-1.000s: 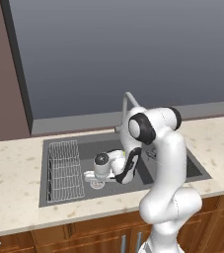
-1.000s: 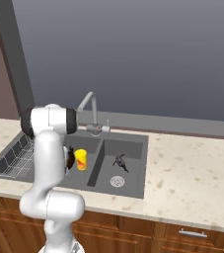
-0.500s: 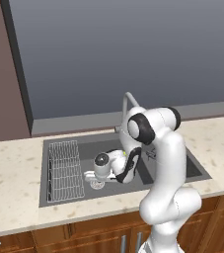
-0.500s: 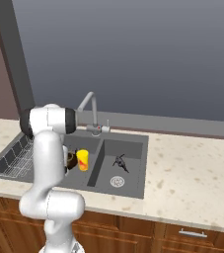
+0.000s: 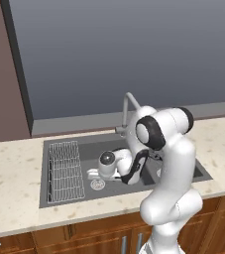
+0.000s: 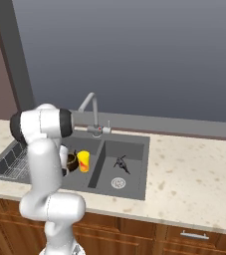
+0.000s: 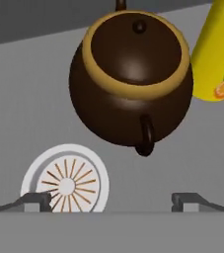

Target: Pick the teapot and cup and place them in the sink. Then turn on the water.

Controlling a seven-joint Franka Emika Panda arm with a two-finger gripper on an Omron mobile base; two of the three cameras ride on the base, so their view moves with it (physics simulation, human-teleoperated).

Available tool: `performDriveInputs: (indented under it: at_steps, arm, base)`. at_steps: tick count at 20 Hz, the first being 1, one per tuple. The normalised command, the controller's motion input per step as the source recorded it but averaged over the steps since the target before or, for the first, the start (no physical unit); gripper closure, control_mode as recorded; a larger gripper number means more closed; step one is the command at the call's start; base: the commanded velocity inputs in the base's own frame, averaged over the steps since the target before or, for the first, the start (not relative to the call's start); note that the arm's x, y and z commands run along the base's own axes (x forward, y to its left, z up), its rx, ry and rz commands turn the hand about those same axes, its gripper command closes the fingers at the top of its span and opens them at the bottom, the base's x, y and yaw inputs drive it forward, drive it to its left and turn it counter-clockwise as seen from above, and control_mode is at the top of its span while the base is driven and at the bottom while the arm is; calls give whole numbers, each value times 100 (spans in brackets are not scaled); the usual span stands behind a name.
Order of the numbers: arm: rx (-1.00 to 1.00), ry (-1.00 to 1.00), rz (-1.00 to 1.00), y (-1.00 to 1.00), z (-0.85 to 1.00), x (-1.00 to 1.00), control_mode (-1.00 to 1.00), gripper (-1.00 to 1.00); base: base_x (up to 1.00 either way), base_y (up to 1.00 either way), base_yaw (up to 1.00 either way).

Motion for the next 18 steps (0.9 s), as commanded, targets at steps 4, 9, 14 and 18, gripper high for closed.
performDriveInputs:
  at_steps: [4,9,14,18]
  arm:
    - [0,-2,0,0,71,-31,-100,-100]
    - [0,0,0,0,92,-10,-100,-100]
    - [0,-1,0,0,100,0,-100,-100]
    - [0,-3,0,0,100,0,-100,-100]
  base:
    - [0,0,0]
    - [0,0,0]
    - [0,0,0]
    - [0,0,0]
